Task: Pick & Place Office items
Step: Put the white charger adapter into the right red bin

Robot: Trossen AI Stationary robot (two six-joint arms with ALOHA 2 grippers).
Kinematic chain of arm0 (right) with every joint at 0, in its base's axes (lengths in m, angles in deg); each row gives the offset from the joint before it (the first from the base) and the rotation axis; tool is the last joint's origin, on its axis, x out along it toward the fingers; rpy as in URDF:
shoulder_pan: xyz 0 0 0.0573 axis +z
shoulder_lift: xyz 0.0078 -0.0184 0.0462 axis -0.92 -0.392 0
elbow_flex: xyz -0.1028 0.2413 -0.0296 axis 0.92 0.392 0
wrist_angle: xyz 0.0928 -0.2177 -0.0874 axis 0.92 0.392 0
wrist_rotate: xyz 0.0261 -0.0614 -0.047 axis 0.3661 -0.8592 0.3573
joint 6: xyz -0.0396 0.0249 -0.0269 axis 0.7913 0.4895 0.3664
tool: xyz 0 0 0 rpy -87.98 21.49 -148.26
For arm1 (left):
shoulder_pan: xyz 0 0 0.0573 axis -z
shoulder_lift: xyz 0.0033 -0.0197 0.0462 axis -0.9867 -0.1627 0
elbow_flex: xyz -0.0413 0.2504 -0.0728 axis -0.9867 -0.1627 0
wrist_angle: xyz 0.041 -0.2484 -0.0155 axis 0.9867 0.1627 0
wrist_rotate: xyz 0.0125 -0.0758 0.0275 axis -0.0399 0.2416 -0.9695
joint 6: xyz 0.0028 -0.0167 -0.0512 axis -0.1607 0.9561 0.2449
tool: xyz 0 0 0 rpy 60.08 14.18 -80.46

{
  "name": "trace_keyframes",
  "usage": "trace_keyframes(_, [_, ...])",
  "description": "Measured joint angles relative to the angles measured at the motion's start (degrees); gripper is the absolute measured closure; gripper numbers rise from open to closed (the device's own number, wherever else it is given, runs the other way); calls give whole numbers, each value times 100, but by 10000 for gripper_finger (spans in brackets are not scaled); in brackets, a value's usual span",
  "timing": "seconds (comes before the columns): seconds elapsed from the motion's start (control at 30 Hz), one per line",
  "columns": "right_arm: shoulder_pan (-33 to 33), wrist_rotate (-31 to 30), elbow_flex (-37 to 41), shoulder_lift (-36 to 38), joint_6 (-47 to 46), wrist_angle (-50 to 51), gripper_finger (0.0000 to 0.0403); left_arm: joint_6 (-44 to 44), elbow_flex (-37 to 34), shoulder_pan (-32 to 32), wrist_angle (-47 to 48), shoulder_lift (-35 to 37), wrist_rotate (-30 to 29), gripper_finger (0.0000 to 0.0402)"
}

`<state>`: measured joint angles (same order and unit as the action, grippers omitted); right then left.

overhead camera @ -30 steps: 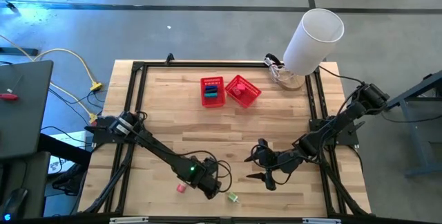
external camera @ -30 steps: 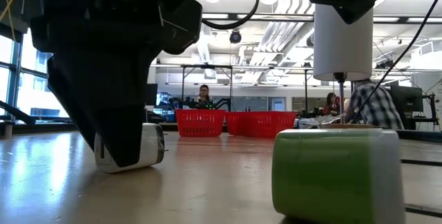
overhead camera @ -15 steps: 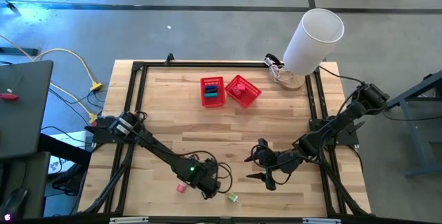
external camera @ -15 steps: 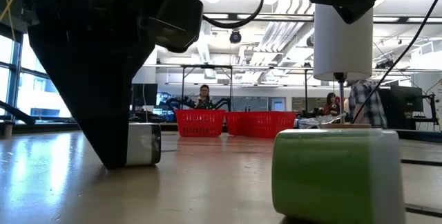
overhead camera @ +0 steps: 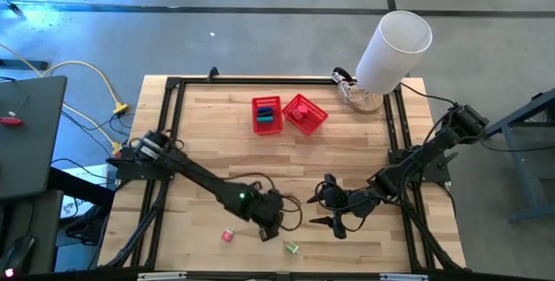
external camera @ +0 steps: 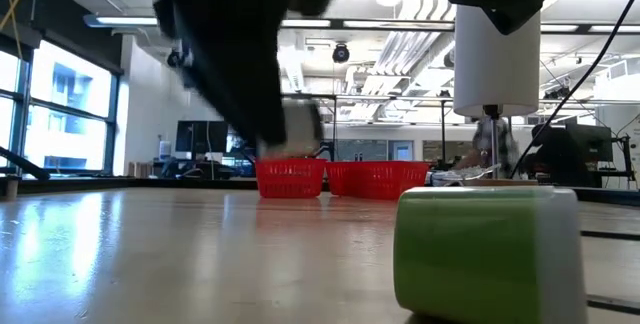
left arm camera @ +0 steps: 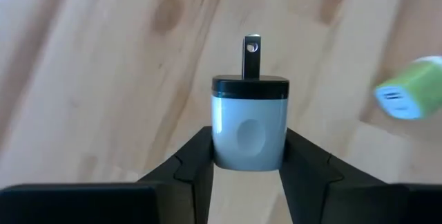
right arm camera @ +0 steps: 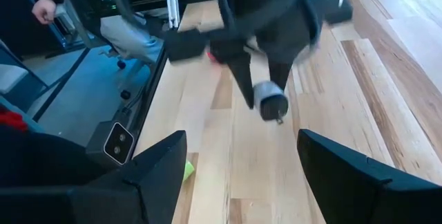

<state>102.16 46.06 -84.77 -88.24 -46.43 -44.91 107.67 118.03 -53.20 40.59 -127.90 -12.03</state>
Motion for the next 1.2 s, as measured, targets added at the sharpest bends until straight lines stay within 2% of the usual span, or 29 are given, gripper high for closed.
trace_keyframes(0.13, [0, -10, 0, 0, 21, -51, 139, -590, 0, 5, -121, 466, -311, 281])
trace_keyframes(0.23, [-45, -117, 0, 0, 245, -285, 139, -1208, 2, 5, -549, 761, -577, 281])
trace_keyframes(0.33, [-105, -338, 0, 0, 687, -805, 139, -1853, 0, 2, -893, 900, -745, 281])
trace_keyframes(0.53, [-265, -357, 0, 2, 1760, -1631, 139, -2444, 0, -2, -1018, 987, -1328, 281])
trace_keyframes(0.7, [-478, -347, 0, -9, 2427, -1656, 139, -2745, 0, -120, -1111, 984, -1355, 281])
trace_keyframes(0.83, [-743, -250, 0, -13, 2455, -1633, 139, -3115, 0, -226, -1238, 1022, -1365, 281])
trace_keyframes(1.0, [-1029, 315, 0, -17, 2459, -1578, 139, -3458, 0, -399, -1311, 1071, -1365, 281])
trace_keyframes(1.2, [-1183, 448, 0, -17, 2640, -1371, 147, -3709, 0, -576, -1315, 1122, -1365, 281])
